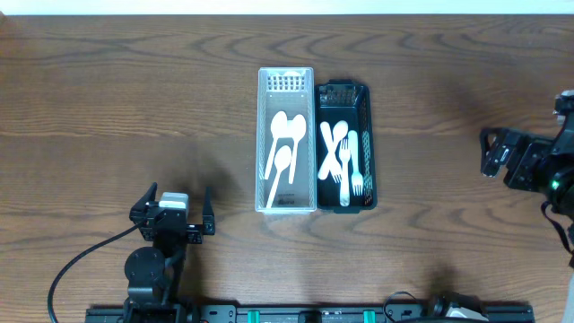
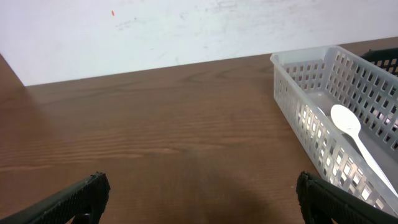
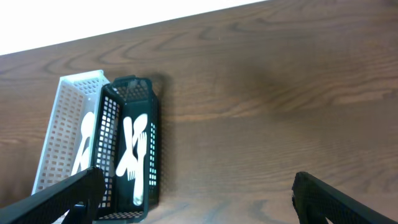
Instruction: Pack container
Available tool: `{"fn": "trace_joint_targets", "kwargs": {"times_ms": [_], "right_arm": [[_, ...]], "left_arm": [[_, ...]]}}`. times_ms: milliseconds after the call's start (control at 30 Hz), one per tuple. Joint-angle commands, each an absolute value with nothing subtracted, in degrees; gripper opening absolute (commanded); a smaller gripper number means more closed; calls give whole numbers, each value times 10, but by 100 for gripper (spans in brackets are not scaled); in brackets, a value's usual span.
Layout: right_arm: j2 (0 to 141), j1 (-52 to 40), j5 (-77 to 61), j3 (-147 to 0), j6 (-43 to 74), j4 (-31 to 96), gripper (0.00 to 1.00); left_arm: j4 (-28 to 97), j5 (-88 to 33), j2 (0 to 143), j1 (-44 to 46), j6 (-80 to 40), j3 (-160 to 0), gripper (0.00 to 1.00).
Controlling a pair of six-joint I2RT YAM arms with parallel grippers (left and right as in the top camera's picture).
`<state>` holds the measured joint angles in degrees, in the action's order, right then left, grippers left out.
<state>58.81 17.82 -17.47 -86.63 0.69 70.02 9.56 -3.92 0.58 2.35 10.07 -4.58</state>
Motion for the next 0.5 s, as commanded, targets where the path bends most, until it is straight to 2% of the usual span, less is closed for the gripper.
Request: {"fn": "trace_joint_targets", "kwargs": {"times_ms": [0, 100, 267, 467], "right_arm": [[536, 132, -118, -852, -14, 695, 99], [479, 59, -62, -817, -14, 682, 99], [385, -30, -49, -703, -14, 597, 99], [273, -45, -62, -494, -13, 465, 99]], "left_arm": [[97, -43, 2, 20, 91, -29, 98], [97, -43, 2, 20, 91, -29, 98], [97, -43, 2, 20, 91, -29, 98], [97, -43, 2, 20, 91, -29, 98]]}}
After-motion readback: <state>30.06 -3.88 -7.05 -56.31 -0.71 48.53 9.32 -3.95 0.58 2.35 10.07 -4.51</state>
